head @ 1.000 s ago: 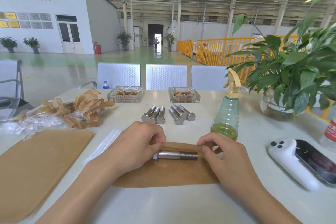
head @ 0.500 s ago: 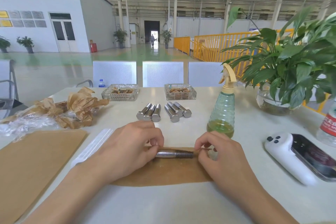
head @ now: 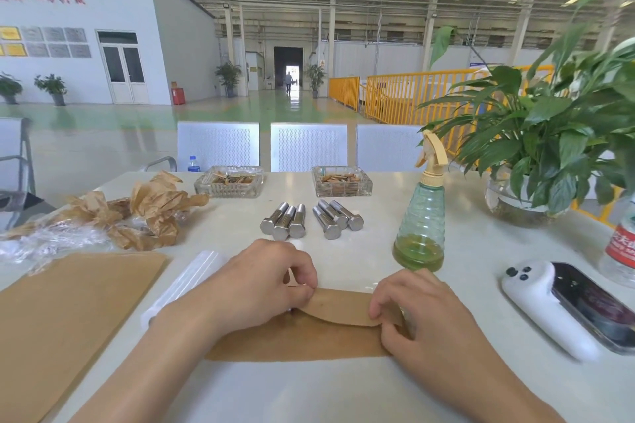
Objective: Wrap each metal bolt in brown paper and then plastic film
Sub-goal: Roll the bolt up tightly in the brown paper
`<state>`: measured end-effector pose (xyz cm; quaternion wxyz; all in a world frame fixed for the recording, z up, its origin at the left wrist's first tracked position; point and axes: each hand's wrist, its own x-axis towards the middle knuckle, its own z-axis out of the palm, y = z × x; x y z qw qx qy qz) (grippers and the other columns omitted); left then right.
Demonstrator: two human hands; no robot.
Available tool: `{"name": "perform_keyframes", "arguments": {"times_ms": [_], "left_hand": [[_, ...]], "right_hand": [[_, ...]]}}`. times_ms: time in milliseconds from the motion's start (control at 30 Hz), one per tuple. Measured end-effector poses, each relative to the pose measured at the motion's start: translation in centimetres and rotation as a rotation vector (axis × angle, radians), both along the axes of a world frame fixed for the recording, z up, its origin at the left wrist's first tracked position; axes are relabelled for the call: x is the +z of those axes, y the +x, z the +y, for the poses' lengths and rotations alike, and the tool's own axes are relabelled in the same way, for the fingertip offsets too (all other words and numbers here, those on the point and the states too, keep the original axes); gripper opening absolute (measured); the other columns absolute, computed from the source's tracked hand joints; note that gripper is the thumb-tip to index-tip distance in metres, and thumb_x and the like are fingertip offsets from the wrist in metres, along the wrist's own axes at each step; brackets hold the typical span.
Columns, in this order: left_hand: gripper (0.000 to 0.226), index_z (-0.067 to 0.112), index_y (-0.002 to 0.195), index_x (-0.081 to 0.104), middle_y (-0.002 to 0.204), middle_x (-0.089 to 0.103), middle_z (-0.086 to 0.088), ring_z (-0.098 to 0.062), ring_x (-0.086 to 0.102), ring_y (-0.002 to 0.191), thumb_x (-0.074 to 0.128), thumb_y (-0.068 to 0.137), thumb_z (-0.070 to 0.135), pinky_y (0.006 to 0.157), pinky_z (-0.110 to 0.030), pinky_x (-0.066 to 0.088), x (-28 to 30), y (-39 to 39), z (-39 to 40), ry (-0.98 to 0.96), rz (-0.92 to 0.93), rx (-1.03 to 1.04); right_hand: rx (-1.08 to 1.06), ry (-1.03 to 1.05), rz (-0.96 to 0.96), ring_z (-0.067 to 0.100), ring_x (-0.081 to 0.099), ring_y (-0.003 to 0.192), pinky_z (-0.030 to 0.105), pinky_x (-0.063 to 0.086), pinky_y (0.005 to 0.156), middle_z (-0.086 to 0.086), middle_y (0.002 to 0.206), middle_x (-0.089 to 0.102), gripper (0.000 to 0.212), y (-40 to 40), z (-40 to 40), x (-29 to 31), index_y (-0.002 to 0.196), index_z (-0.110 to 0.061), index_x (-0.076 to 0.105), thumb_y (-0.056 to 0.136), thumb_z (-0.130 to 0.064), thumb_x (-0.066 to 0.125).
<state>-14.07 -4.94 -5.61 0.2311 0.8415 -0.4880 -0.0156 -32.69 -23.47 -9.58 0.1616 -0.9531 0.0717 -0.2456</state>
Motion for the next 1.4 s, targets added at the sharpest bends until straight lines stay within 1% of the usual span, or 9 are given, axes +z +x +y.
{"name": "perform_keyframes", "arguments": {"times_ms": [200, 367, 533, 767, 967, 1033, 1200, 1300, 1400], "left_hand": [[0.019, 0.039, 0.097, 0.066, 0.094, 0.065, 0.021, 0.001, 0.059, 0.091, 0.067, 0.08, 0.047, 0.084, -0.029, 0.053, -0.6, -0.5, 0.4, 0.002, -0.073, 0.022], [0.022, 0.039, 0.101, 0.06, 0.098, 0.06, 0.02, -0.003, 0.056, 0.093, 0.064, 0.083, 0.051, 0.079, -0.028, 0.05, -1.1, -1.2, 0.3, 0.029, -0.192, 0.053], [0.024, 0.039, 0.102, 0.055, 0.097, 0.054, 0.019, -0.002, 0.053, 0.093, 0.059, 0.083, 0.055, 0.077, -0.028, 0.048, -1.5, -1.5, 0.5, 0.043, -0.282, 0.039], [0.025, 0.039, 0.106, 0.05, 0.1, 0.052, 0.016, -0.007, 0.052, 0.102, 0.053, 0.086, 0.053, 0.071, -0.026, 0.037, -1.7, -1.8, 0.3, 0.049, -0.389, 0.023], [0.02, 0.042, 0.09, 0.053, 0.104, 0.046, 0.024, 0.002, 0.043, 0.101, 0.066, 0.08, 0.053, 0.086, -0.021, 0.042, -1.0, -2.7, 0.5, 0.017, -0.289, -0.152], [0.03, 0.041, 0.095, 0.062, 0.108, 0.042, 0.027, 0.005, 0.04, 0.104, 0.07, 0.075, 0.063, 0.088, -0.017, 0.038, -0.7, -2.8, 0.4, 0.074, -0.252, -0.197], [0.049, 0.042, 0.107, 0.069, 0.11, 0.04, 0.024, 0.0, 0.04, 0.105, 0.07, 0.07, 0.075, 0.093, -0.023, 0.039, -0.1, -3.0, -0.1, 0.159, -0.258, -0.22], [0.049, 0.042, 0.108, 0.068, 0.111, 0.039, 0.024, -0.001, 0.041, 0.106, 0.069, 0.072, 0.074, 0.093, -0.024, 0.039, 0.1, -3.3, 0.0, 0.189, -0.252, -0.212], [0.033, 0.037, 0.107, 0.067, 0.113, 0.04, 0.021, -0.006, 0.044, 0.105, 0.065, 0.084, 0.061, 0.085, -0.025, 0.037, 0.2, -3.9, 0.1, 0.204, -0.311, -0.182]], "right_hand": [[0.014, 0.023, -0.017, -0.002, 0.05, 0.112, 0.018, 0.036, 0.093, -0.033, 0.111, 0.056, 0.025, -0.4, -0.2, 0.6, 0.103, -0.049, 0.059, 0.079, -0.057, 0.054], [0.081, -0.04, 0.051, 0.001, 0.048, 0.104, 0.026, 0.042, 0.093, -0.024, 0.105, 0.059, 0.032, 3.8, 0.1, 2.0, 0.113, -0.044, 0.059, 0.082, -0.045, 0.06], [0.163, -0.046, 0.179, 0.004, 0.051, 0.095, 0.034, 0.049, 0.088, -0.018, 0.097, 0.061, 0.032, 6.4, 0.2, 1.7, 0.108, -0.041, 0.06, 0.076, -0.044, 0.057], [0.211, -0.132, 0.164, 0.004, 0.05, 0.096, 0.028, 0.046, 0.085, -0.016, 0.096, 0.06, 0.026, 6.4, -0.3, 1.5, 0.11, -0.041, 0.061, 0.084, -0.04, 0.059], [0.235, -0.209, 0.168, 0.007, 0.046, 0.086, 0.03, 0.043, 0.075, -0.014, 0.087, 0.053, 0.017, 6.5, -0.3, 2.0, 0.102, -0.037, 0.059, 0.085, -0.04, 0.058], [0.234, -0.203, 0.171, 0.008, 0.049, 0.089, 0.031, 0.045, 0.076, -0.014, 0.091, 0.057, 0.019, 6.5, -0.3, 2.1, 0.105, -0.038, 0.061, 0.085, -0.04, 0.059], [0.237, -0.188, 0.155, 0.007, 0.048, 0.089, 0.031, 0.045, 0.076, -0.016, 0.089, 0.056, 0.019, 6.5, -0.3, 2.0, 0.104, -0.04, 0.061, 0.085, -0.041, 0.061], [0.237, -0.187, 0.141, 0.008, 0.046, 0.089, 0.032, 0.046, 0.077, -0.014, 0.09, 0.059, 0.018, 6.4, -0.3, 1.8, 0.103, -0.039, 0.062, 0.086, -0.041, 0.061], [0.234, -0.197, 0.13, 0.011, 0.045, 0.09, 0.034, 0.047, 0.078, -0.013, 0.09, 0.06, 0.016, 6.4, -0.3, 1.7, 0.102, -0.038, 0.062, 0.086, -0.04, 0.062]]}}
